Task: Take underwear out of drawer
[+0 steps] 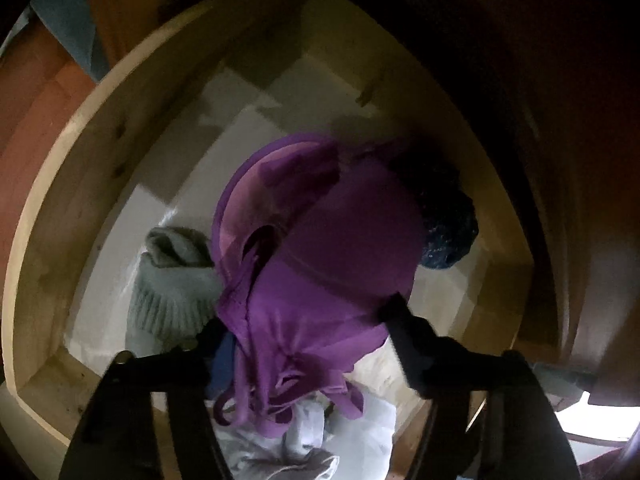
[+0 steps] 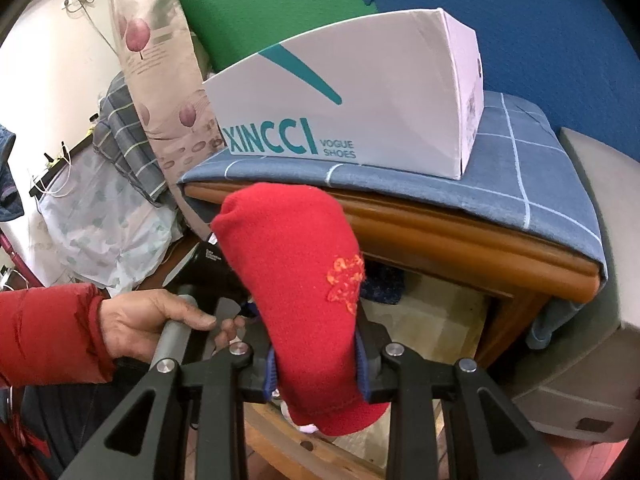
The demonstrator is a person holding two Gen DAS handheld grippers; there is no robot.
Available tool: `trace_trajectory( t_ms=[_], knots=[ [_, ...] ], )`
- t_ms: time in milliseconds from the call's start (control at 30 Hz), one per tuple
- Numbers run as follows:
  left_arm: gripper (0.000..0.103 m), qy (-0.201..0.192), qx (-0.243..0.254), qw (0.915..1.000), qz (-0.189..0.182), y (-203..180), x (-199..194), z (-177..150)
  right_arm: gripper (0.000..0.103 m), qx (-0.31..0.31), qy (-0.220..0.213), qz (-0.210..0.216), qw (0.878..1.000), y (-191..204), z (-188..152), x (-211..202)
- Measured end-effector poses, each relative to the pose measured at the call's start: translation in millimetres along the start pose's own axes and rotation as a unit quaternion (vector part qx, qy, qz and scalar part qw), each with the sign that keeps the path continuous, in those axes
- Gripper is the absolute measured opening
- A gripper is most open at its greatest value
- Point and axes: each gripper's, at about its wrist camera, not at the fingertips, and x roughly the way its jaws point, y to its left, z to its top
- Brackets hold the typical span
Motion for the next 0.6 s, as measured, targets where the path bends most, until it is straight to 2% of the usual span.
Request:
trace_trajectory(
  t_ms=[167, 200, 233, 300, 433, 600],
  knots=[
    [0.033, -0.011, 0.007, 0.9997, -0.022, 3.1, -7.6, -5.8, 0.029, 0.002, 0.000, -0.003, 1.000, 0.1, -0.1, -0.3],
    [0.018, -0.012, -0.001, 0.9996, -0.024, 6.3, -9.6, -6.6, 0.029, 0.002, -0.001, -0.005, 1.000, 0.0, 0.1, -0.7],
    [0.015, -0.010, -0.008, 0.9994, -0.031, 9.2, -11.3, -8.0, 0.029, 0.001, -0.002, -0.006, 1.000, -0.2, -0.2, -1.7],
    [0.015, -0.009, -0.019, 0.9987, -0.046, 13.0, -14.4, -9.5, 0.029, 0.005, -0.005, -0.006, 1.000, -1.4, -0.3, -3.6],
    [0.013, -0.032, -0.007, 0.9986, -0.042, 15.4, -26.2, -11.0, 0.029, 0.008, -0.006, -0.008, 1.000, -4.3, 0.1, -3.9],
    [0.012, -0.043, 0.004, 0.9979, -0.048, 18.2, -46.5, -10.4, 0.029, 0.008, -0.006, -0.010, 1.000, -4.3, -1.0, -4.2]
  ],
)
